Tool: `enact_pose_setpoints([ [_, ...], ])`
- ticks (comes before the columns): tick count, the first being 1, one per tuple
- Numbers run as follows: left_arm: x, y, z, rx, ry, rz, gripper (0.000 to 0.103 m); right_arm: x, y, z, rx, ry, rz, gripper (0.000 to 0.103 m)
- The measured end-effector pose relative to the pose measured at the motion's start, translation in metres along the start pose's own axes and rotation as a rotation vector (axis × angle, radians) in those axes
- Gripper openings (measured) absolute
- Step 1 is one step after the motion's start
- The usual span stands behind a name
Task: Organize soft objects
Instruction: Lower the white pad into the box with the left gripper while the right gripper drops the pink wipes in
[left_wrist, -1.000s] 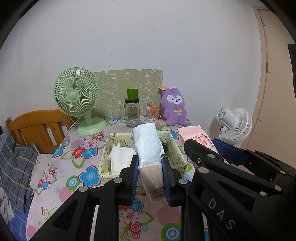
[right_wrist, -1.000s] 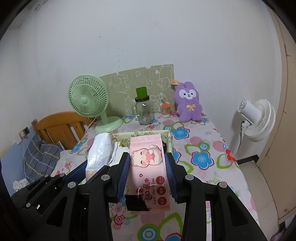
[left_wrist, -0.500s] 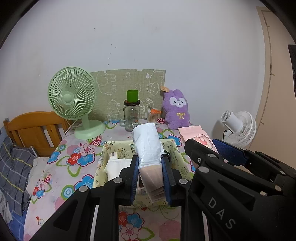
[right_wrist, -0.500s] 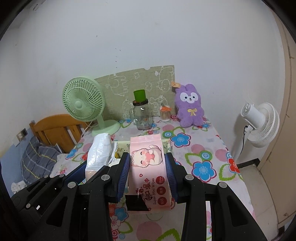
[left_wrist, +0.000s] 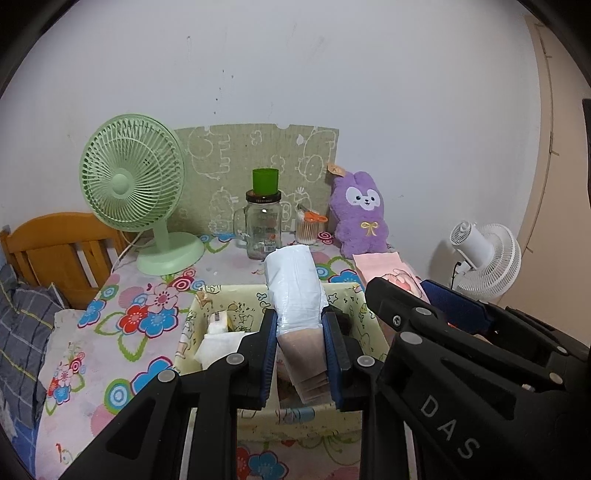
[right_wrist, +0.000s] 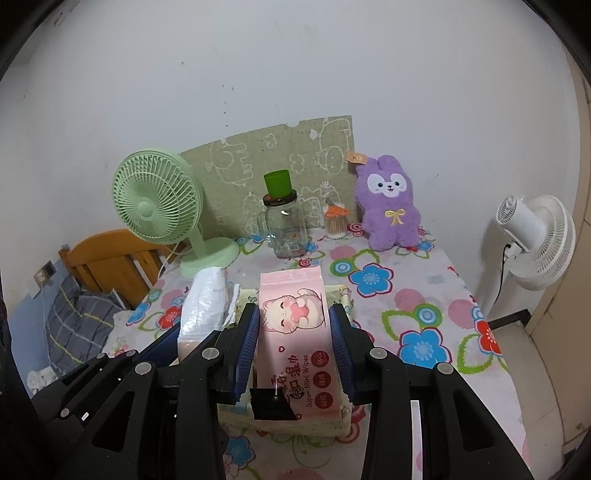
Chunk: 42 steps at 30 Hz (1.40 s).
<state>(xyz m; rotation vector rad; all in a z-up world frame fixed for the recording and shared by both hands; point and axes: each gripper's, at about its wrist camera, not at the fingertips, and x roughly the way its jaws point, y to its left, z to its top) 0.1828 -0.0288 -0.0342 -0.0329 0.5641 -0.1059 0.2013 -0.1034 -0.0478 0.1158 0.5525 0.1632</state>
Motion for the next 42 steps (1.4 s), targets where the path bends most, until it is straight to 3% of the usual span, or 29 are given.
enact_pose_setpoints([
  [13, 0.044, 0.01, -0.006, -0.014, 0.076, 0.001, 0.024, 0.049, -0.007, -0.005, 0.022, 0.076, 0.003, 0.042],
  [17, 0.052, 0.014, -0.012, -0.018, 0.103, -0.003, 0.037, 0.062, -0.006, -0.009, 0.017, 0.103, 0.004, 0.042],
  [22, 0.056, 0.014, -0.017, -0.009, 0.124, 0.006, 0.045, 0.077, -0.003, -0.015, 0.012, 0.133, 0.01, 0.042],
  [26, 0.058, 0.016, -0.019, -0.003, 0.134, 0.024, 0.063, 0.084, -0.002, -0.018, 0.015, 0.148, 0.024, 0.042],
  [39, 0.061, 0.018, -0.026, 0.01, 0.158, 0.044, 0.075, 0.091, -0.001, -0.027, 0.023, 0.169, 0.034, 0.044],
  [41, 0.06, 0.017, -0.026, 0.013, 0.16, 0.045, 0.076, 0.088, -0.001, -0.028, 0.019, 0.16, 0.04, 0.046],
  [42, 0.06, 0.017, -0.027, 0.013, 0.163, 0.045, 0.076, 0.088, -0.001, -0.029, 0.02, 0.162, 0.042, 0.052],
])
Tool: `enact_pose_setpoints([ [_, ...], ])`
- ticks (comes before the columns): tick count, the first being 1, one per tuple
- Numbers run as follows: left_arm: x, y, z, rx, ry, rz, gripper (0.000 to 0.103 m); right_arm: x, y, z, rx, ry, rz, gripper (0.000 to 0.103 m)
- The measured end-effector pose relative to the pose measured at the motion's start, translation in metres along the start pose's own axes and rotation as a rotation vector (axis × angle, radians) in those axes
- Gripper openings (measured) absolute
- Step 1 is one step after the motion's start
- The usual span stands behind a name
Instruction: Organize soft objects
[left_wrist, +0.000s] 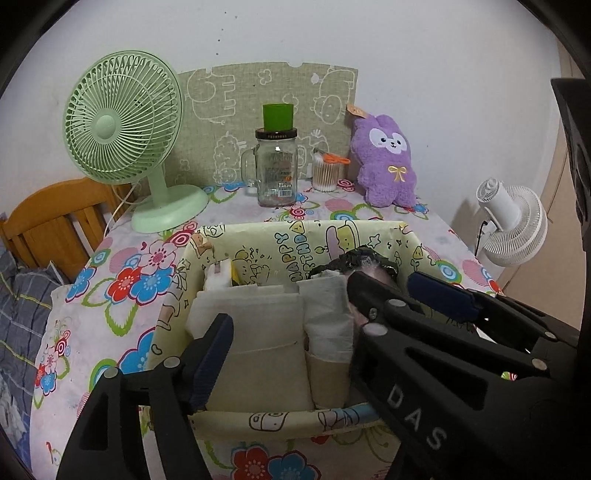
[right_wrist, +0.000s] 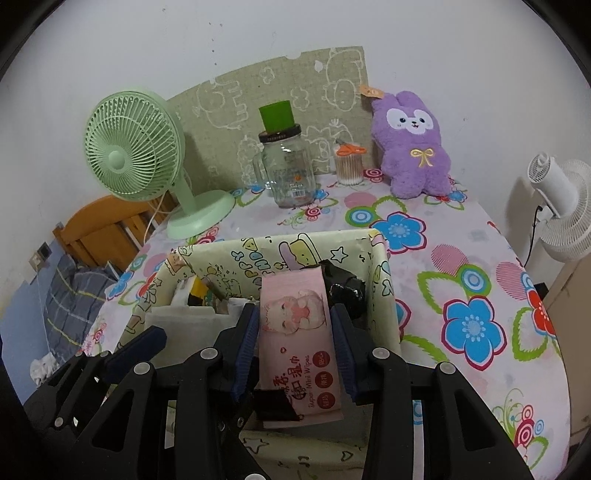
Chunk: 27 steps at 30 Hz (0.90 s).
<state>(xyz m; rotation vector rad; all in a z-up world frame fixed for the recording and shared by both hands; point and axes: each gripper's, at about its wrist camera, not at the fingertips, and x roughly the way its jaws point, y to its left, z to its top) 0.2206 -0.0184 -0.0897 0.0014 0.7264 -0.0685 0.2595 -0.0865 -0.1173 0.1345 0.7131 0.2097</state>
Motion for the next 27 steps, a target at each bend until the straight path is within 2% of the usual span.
enact_pose_setpoints([
  [1, 0.0, 0.0, 0.0, 0.0, 0.001, -0.001, 0.077, 0.0, 0.0, -0.001, 0.001, 0.002, 0.0, 0.06],
  [2, -0.001, 0.001, 0.0, -0.001, 0.002, -0.003, 0.077, -0.001, 0.0, -0.001, 0.0, 0.001, -0.002, 0.062],
  [8, -0.01, 0.002, -0.002, -0.008, -0.011, 0.001, 0.087, -0.013, 0.001, -0.004, 0.0, -0.024, -0.033, 0.064],
  [15, -0.021, -0.004, -0.006, -0.01, -0.017, -0.013, 0.092, -0.032, -0.001, -0.008, 0.005, -0.042, -0.068, 0.078],
  [27, -0.059, -0.007, -0.018, 0.0, -0.066, 0.006, 0.103, -0.073, 0.007, -0.023, -0.024, -0.087, -0.101, 0.085],
])
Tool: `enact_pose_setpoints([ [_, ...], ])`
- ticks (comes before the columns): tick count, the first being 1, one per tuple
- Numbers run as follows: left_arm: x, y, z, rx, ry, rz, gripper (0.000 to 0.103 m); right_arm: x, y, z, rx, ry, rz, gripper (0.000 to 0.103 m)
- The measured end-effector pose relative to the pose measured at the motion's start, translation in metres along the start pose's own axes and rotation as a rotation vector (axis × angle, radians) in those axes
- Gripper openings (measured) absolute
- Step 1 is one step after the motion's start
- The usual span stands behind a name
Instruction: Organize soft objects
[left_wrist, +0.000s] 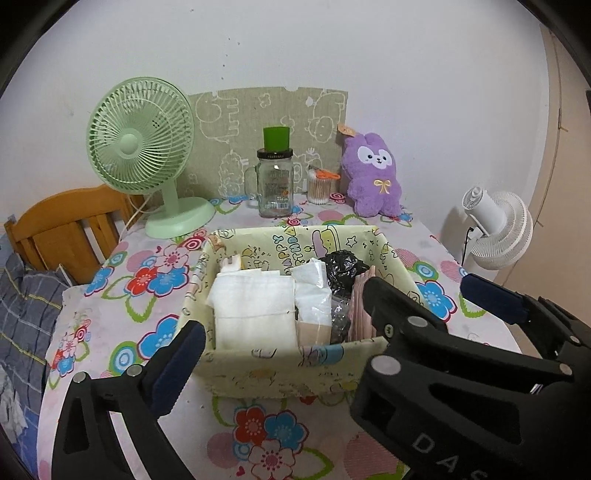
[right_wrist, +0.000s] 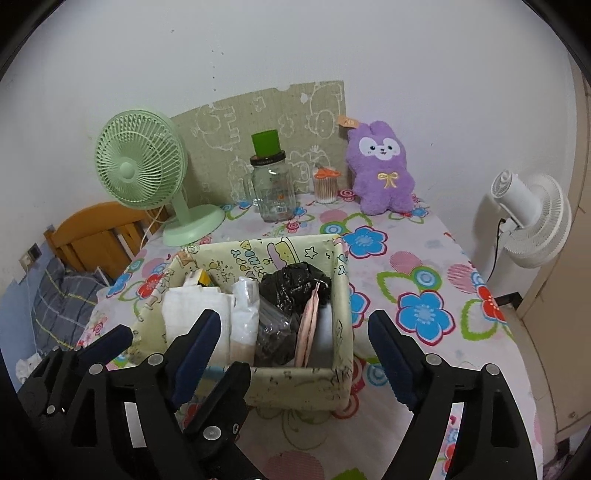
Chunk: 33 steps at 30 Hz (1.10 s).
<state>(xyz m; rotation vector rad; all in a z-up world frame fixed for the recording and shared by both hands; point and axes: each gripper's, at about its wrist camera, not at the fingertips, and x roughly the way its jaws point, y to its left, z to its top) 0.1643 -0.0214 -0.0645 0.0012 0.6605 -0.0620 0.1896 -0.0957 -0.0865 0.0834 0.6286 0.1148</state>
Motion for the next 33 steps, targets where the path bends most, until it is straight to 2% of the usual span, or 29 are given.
enact_pose_setpoints([
  [12, -0.04, 0.016, -0.011, -0.028, -0.044, 0.031, 0.103, -0.047, 0.004, -0.012, -0.026, -0.05, -0.018, 0.086],
  [33, -0.116, 0.031, -0.033, -0.049, -0.175, 0.067, 0.103, -0.127, -0.002, -0.031, -0.018, -0.182, -0.067, 0.094],
])
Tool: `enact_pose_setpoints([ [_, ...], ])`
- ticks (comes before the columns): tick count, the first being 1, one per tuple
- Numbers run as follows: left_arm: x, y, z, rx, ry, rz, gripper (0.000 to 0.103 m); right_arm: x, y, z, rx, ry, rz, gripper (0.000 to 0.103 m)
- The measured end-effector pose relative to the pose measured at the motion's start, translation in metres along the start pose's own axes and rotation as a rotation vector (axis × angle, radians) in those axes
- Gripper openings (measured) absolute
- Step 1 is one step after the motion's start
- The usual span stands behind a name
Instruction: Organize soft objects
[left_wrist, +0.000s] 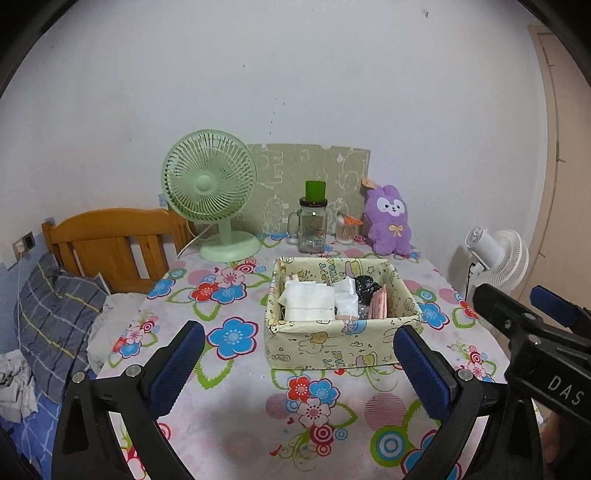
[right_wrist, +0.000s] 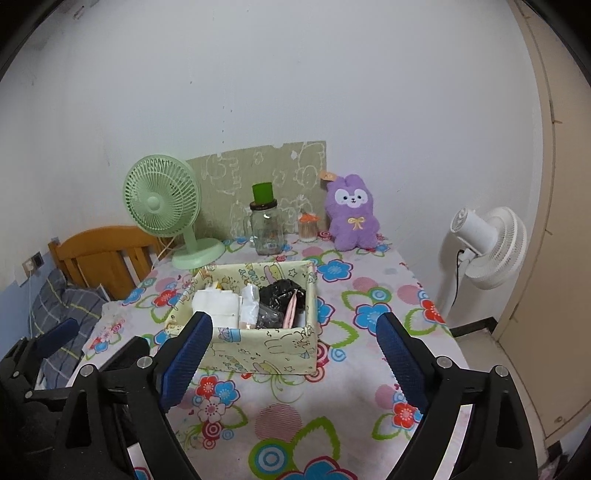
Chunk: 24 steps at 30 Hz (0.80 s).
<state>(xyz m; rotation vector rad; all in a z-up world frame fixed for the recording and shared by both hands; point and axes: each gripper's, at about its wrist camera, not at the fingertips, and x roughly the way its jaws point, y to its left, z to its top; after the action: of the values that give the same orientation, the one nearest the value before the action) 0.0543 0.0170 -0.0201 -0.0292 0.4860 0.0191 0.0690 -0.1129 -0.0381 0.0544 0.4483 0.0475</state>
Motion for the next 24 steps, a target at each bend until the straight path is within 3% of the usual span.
enact_pose_setpoints([
  [15, -0.048, 0.021, -0.011, -0.049, -0.06, 0.002, 0.103, -0.045, -0.007, -0.014, 0.027, -0.066, -0.025, 0.096],
  [24, -0.057, 0.016, -0.013, -0.036, -0.075, -0.012, 0.103, -0.06, -0.001, -0.019, 0.001, -0.088, -0.022, 0.1],
])
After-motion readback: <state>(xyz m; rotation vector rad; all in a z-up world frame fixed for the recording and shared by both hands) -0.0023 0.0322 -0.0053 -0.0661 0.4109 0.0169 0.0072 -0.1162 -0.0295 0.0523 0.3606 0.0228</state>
